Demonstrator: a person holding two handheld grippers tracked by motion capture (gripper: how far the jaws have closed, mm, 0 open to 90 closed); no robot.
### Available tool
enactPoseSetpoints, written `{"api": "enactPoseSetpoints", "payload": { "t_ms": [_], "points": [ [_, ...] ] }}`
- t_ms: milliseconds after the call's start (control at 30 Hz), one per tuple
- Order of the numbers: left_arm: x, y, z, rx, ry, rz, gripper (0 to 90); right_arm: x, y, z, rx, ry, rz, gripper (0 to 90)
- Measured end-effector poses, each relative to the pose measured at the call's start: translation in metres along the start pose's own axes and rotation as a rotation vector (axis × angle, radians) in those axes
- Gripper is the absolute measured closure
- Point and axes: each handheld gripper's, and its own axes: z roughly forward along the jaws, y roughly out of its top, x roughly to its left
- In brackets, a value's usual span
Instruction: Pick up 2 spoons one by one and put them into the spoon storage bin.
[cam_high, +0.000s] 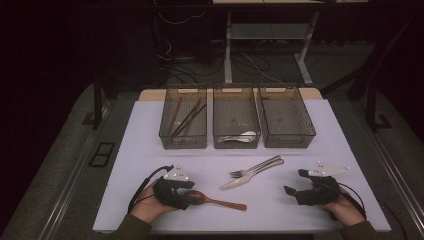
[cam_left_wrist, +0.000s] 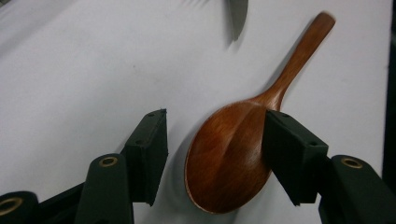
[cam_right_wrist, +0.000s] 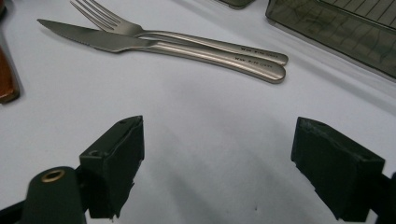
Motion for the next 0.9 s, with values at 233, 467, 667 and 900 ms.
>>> {"api": "enactPoseSetpoints", "payload": {
  "t_ms": [233,467,667,900],
  "points": [
    [-0.005,0.000,0.000,0.016,0.016,0.044,42.2,0.000,0.000,0.000,0.001,0.000,0.003,16.7],
    [-0.009,-0.001,-0.002,0.017,-0.017,0.057,52.6,0.000,0.000,0.000,0.001,0.000,0.004,16.7],
    [-0.010,-0.003,-0.003,0.014,-0.030,0.075,56.8,0.000,0.000,0.000,0.000,0.000,0.002,16.7],
    [-0.011,-0.003,-0.007,0.017,-0.027,0.122,64.9,0.000,0.000,0.000,-0.001,0.001,0.000,16.7]
  ]
}}
